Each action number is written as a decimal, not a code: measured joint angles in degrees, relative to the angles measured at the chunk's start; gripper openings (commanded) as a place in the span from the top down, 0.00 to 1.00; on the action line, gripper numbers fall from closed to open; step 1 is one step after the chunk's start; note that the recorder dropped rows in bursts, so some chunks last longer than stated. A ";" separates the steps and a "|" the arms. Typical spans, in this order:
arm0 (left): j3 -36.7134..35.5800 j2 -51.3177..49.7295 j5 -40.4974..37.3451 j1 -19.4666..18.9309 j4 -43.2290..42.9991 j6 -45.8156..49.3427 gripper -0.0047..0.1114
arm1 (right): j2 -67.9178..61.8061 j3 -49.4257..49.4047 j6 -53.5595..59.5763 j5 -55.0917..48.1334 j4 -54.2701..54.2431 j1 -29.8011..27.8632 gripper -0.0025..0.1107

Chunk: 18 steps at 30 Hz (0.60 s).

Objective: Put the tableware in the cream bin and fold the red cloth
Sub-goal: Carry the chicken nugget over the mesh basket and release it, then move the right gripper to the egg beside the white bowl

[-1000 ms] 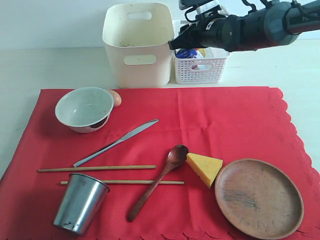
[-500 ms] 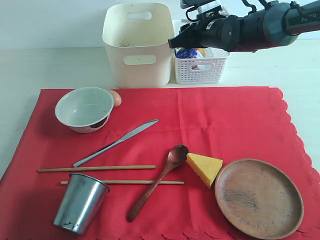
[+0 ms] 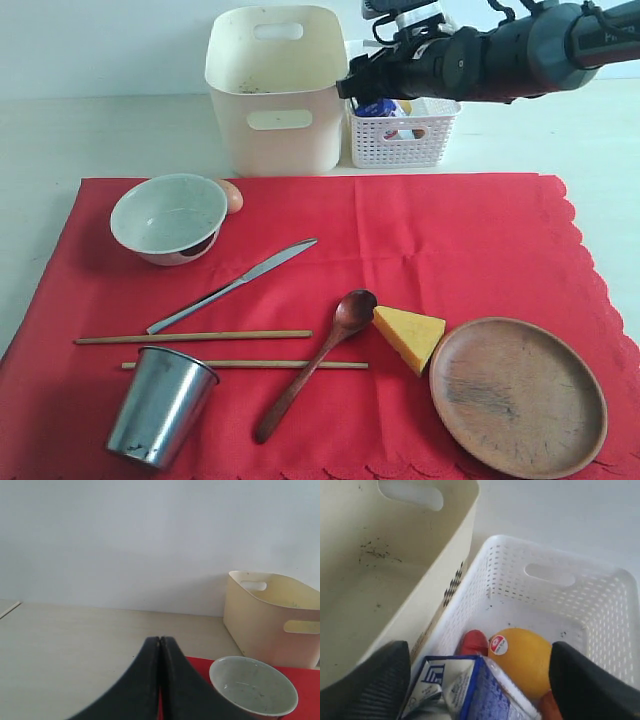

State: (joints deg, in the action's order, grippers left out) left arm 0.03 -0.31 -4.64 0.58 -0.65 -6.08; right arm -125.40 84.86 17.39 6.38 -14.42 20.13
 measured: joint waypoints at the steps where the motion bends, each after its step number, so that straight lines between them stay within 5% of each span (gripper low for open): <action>1: 0.00 0.00 0.00 0.00 0.00 0.00 0.94 | 0.44 0.00 0.00 -1.09 -0.11 0.00 0.33; 12: 0.00 0.00 0.00 0.00 0.00 0.00 0.94 | 9.00 0.00 4.42 -17.77 0.42 0.34 0.38; 18: 0.00 0.00 0.00 0.00 0.00 0.00 0.94 | 9.23 0.00 13.95 -25.65 0.78 5.82 0.41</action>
State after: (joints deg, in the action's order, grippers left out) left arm 0.03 -0.31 -4.64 0.58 -0.65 -6.08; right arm -116.17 84.86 31.34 -19.27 -13.63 25.95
